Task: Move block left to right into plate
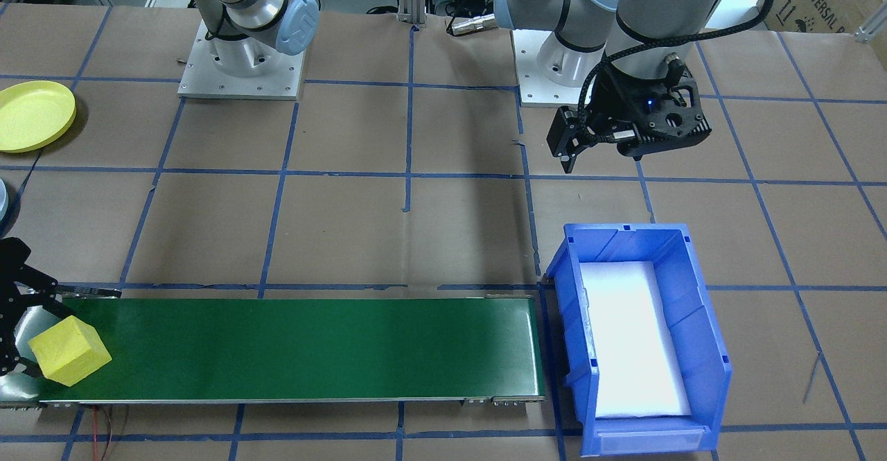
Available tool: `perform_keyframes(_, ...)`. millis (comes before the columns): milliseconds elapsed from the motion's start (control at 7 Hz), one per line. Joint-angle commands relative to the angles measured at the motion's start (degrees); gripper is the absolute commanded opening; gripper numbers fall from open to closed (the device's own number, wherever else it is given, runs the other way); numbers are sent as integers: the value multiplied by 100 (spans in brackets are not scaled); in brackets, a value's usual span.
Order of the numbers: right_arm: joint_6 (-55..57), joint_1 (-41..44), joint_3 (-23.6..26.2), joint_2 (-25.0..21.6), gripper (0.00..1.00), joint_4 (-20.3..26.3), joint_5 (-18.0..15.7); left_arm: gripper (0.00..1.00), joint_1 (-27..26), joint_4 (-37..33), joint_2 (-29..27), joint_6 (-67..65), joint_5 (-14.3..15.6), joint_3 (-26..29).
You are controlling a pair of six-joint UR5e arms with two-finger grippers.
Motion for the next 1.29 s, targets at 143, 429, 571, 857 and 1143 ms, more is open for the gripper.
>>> perform_keyframes(143,-184,0,14,-58,39,-59,-262,100,0,-3,0,0,0,-7)
perform_keyframes(429,-131,0,32,-128,30,-51,-279,100,9,-3,0,0,0,-7)
perform_keyframes(571,-79,0,75,-129,35,-59,-271,100,9,-3,0,-8,0,-7)
perform_keyframes(857,131,0,128,-120,99,-50,-262,100,9,-3,0,-8,0,-7)
perform_keyframes(1143,124,0,94,-120,100,-181,-262,100,9,-12,0,-8,0,-7)
